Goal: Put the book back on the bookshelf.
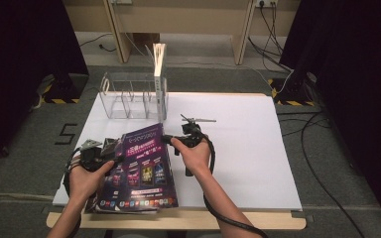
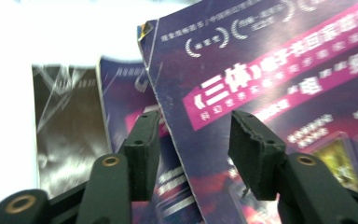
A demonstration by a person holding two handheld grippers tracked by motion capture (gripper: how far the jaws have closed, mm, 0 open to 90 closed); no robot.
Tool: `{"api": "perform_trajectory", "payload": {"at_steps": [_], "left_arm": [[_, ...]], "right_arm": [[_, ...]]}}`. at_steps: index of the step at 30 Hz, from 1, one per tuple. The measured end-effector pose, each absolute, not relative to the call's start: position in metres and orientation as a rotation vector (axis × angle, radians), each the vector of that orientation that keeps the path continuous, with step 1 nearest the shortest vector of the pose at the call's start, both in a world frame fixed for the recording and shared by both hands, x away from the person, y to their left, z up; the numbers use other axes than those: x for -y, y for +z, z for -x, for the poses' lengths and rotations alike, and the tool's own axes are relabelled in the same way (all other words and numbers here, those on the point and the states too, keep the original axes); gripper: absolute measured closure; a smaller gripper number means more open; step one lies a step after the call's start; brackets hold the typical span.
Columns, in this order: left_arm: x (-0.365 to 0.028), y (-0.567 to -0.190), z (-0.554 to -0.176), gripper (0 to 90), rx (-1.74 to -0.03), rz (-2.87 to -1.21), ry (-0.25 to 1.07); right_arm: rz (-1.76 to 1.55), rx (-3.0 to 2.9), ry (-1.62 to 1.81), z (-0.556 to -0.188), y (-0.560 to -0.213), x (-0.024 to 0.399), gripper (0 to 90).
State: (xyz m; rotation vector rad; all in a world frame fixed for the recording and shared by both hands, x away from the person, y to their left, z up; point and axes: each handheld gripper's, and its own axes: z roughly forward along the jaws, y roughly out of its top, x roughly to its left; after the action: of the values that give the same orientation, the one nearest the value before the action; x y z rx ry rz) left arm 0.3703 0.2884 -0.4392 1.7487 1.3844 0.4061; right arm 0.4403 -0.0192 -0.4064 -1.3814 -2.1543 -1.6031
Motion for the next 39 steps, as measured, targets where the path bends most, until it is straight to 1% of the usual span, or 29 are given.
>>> {"api": "perform_trajectory", "payload": {"at_steps": [5, 10, 15, 24, 28, 32, 39], "left_arm": [[-0.279, -0.425, -0.367, 47.8, -1.287, -1.722, 0.438], [-0.272, -0.418, -0.367, 42.4, -1.252, -1.684, 0.433], [-0.263, -0.412, -0.368, 41.4, -1.209, -1.668, 0.412], [-0.234, -0.390, -0.376, 39.4, -1.124, -1.636, 0.373], [-0.222, -0.379, -0.381, 39.1, -1.107, -1.618, 0.356], [-0.213, -0.370, -0.386, 38.8, -1.115, -1.601, 0.373], [-0.201, -0.371, -0.394, 38.1, -1.159, -1.627, 0.413]], "right_arm": [[1.365, 2.208, -1.732, -0.436, -0.386, 0.018, 85.0], [1.363, 2.267, -1.808, -0.435, -0.373, 0.015, 85.0], [1.380, 2.293, -1.855, -0.436, -0.369, 0.009, 85.0], [1.376, 2.291, -1.969, -0.441, -0.354, -0.010, 85.1], [1.372, 2.310, -2.014, -0.442, -0.348, -0.020, 85.0], [1.376, 2.335, -2.012, -0.443, -0.346, -0.029, 85.0], [1.397, 2.365, -2.005, -0.442, -0.346, -0.034, 84.9]]}}
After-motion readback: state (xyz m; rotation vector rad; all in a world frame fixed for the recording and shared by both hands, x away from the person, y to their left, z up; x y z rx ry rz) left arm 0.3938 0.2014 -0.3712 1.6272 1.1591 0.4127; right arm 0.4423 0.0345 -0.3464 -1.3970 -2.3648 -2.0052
